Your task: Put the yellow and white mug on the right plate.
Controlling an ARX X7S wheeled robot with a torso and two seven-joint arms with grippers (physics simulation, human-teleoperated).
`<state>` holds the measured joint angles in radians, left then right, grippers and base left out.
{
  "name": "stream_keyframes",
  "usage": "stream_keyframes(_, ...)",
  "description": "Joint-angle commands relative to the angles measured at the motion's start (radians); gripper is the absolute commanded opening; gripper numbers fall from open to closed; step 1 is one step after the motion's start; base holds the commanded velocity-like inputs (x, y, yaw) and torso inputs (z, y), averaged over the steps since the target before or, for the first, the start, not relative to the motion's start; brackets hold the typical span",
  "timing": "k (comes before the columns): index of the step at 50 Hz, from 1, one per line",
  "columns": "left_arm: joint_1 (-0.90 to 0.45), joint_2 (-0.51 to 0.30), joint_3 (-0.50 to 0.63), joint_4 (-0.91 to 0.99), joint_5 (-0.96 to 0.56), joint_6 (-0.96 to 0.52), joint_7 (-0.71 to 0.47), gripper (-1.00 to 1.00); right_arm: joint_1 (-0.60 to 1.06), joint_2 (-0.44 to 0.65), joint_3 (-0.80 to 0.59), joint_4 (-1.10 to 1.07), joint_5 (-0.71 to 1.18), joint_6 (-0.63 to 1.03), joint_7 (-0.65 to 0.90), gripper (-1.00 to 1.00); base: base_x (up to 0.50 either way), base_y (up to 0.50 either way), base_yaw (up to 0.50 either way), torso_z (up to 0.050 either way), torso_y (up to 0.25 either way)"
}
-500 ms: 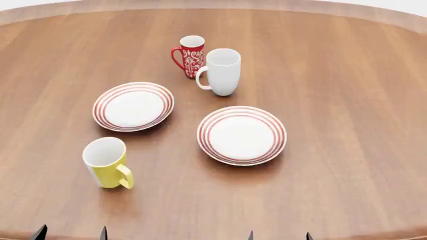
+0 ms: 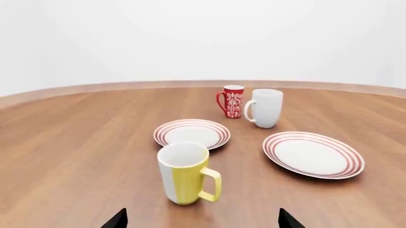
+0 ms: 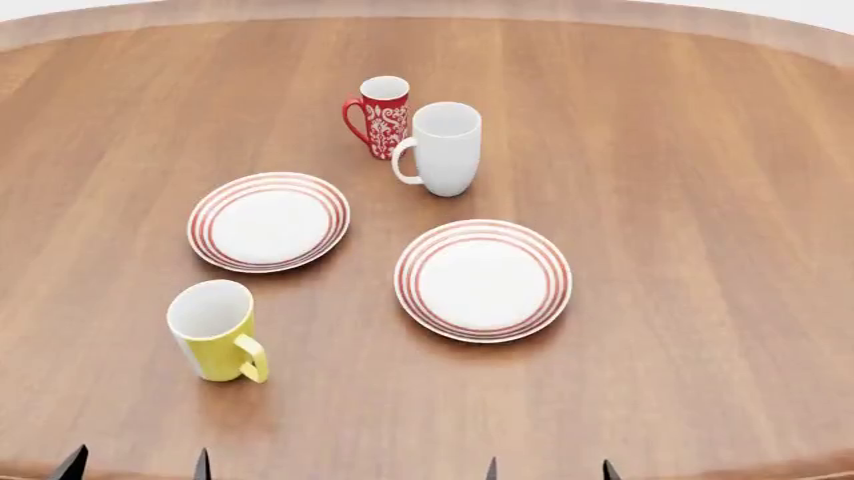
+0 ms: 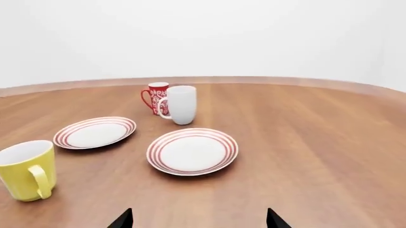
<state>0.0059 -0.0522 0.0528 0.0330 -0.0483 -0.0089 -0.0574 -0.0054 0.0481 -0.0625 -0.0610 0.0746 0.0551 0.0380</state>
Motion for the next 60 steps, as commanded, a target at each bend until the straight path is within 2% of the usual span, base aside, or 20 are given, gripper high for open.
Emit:
stream_keyframes(1, -0.002, -0.020, 0.020, 0.001, -0.024, -0.003, -0.019, 1.00, -0.005, 0.021, -0.020, -0.022, 0.049, -0.002, 0.000, 1.00, 0.00, 0.00, 0.00, 0.000, 0.000)
stream_keyframes(26, 0.000, -0.053, 0.066, -0.007, -0.041, 0.010, -0.041, 1.00, 0.000, 0.053, -0.068, 0.006, 0.051, -0.047, 0.028, 1.00, 0.00, 0.04, 0.00, 0.000, 0.000)
stream_keyframes(52, -0.008, -0.075, 0.093, -0.027, -0.058, 0.021, -0.067, 1.00, 0.002, 0.078, -0.097, 0.001, 0.060, -0.050, 0.064, 1.00, 0.00, 0.50, 0.00, 0.000, 0.000)
stream_keyframes(60, -0.008, -0.082, 0.101, -0.027, -0.061, 0.023, -0.074, 1.00, 0.012, 0.083, -0.107, 0.010, 0.048, -0.030, 0.086, 1.00, 0.00, 0.03, 0.00, 0.000, 0.000)
